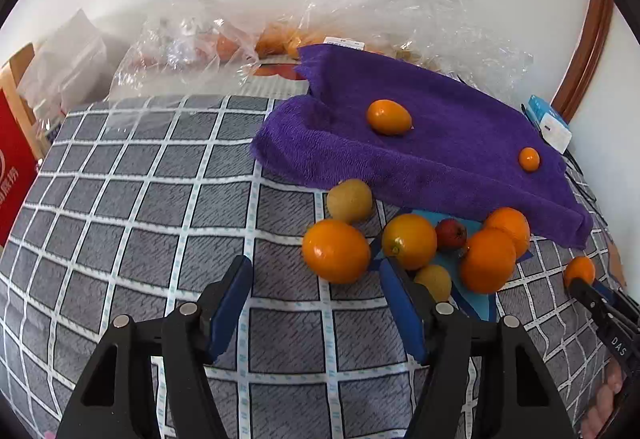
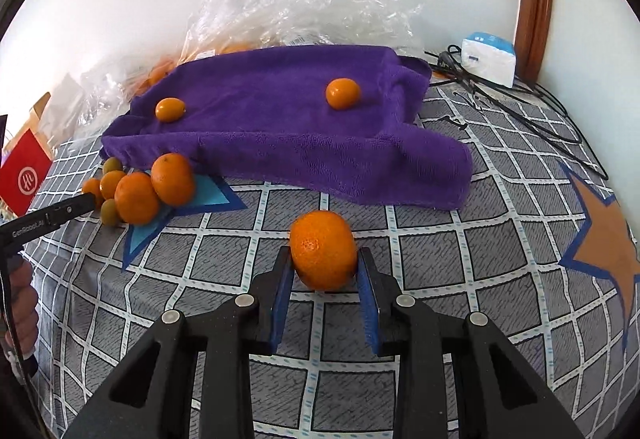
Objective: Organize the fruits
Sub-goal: 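Grasp another mandarin with the right gripper while the left gripper grasps a round orange, then carry both fruits over the purple towel and open the right gripper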
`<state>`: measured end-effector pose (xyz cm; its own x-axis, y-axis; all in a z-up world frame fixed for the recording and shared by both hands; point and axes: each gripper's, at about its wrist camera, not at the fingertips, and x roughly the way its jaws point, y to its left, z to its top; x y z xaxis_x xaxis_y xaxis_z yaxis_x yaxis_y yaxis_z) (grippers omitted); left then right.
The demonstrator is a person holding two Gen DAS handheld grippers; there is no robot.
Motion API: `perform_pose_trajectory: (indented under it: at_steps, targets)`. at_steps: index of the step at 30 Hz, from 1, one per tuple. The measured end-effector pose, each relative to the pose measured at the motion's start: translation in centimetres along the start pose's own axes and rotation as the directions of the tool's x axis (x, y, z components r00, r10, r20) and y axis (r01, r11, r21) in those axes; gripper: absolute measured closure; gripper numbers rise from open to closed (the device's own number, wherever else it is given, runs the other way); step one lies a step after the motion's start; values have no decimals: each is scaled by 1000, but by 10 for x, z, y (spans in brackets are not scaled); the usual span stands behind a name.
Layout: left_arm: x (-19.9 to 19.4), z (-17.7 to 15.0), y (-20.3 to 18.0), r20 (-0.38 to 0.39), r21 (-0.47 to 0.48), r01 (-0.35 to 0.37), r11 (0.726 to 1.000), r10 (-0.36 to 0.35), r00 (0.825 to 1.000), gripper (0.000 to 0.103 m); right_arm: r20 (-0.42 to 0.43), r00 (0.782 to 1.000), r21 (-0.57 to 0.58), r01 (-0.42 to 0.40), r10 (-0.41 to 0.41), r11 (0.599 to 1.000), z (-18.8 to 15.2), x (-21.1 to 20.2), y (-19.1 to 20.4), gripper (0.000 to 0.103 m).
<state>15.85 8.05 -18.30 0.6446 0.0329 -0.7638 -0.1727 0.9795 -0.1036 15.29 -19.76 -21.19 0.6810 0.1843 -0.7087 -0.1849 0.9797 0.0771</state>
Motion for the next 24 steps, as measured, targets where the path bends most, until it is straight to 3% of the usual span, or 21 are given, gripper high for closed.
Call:
perform_pose_trajectory:
  at_steps: [7,10,13,24]
  targets:
    - [9,3,-6,8,38,11,999,-11,1000,68,3,1000,-6,10,-10,1000,3,7,2,71]
    - [9,2,-7,20,53,28,998,-29,999,68,-15,1000,-9,18,-19,1000,4,14,2,71]
    - [7,0,3,25,13,90,996,-90,996,68,-10,1000,-21,25,-25,999,6,15,4,71]
    - [0,-1,15,37,-45,116,992,-115,993,68,-15,1000,23,24,-24,999,19,26,2,72]
